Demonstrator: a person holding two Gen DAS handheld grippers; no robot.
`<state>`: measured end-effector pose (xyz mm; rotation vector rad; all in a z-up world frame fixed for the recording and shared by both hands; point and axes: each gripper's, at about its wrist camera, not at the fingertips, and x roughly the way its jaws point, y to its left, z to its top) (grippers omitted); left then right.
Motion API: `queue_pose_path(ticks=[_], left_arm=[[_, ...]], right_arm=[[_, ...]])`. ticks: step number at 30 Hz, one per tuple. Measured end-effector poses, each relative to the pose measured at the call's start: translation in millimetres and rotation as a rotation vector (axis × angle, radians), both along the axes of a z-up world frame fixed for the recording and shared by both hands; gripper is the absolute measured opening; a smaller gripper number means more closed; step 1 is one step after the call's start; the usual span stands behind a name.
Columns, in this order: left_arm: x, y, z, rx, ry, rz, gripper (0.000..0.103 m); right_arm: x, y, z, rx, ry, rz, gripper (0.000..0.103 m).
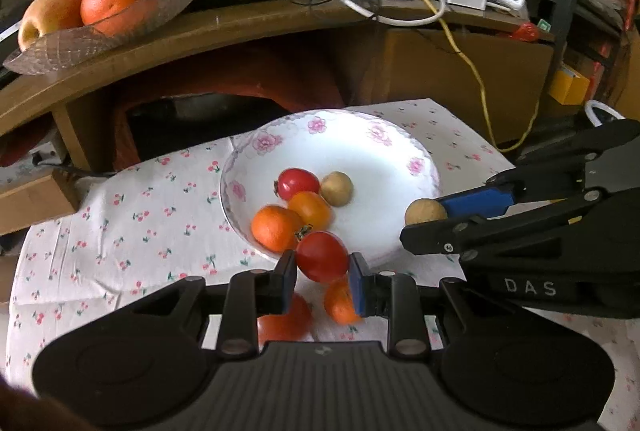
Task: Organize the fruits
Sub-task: 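Carry the kiwi and tomato into the white bowl and open both grippers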
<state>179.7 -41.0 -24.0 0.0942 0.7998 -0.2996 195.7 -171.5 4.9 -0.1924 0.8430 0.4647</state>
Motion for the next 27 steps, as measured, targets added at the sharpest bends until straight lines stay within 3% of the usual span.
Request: queue_pose_path(ticks=[16,21,27], left_arm=[[30.7,-8.5,-23.0,0.027,0.01,-0.012,0.034],[28.6,-7.8,-19.6,0.03,0.0,-0.008,0.034],[24.3,-2.4,-8.9,0.018,-0.022,0.013,0.034]], right_arm=[[40.8,0.7,-23.9,-0.032,0.0,-0.019,0.027],[39.4,4.0,-15.7,-0.006,-0.036,-0.003,0.048],[35.3,-1.3,-5.1,0.007,-0.072,-0.028,0.048]])
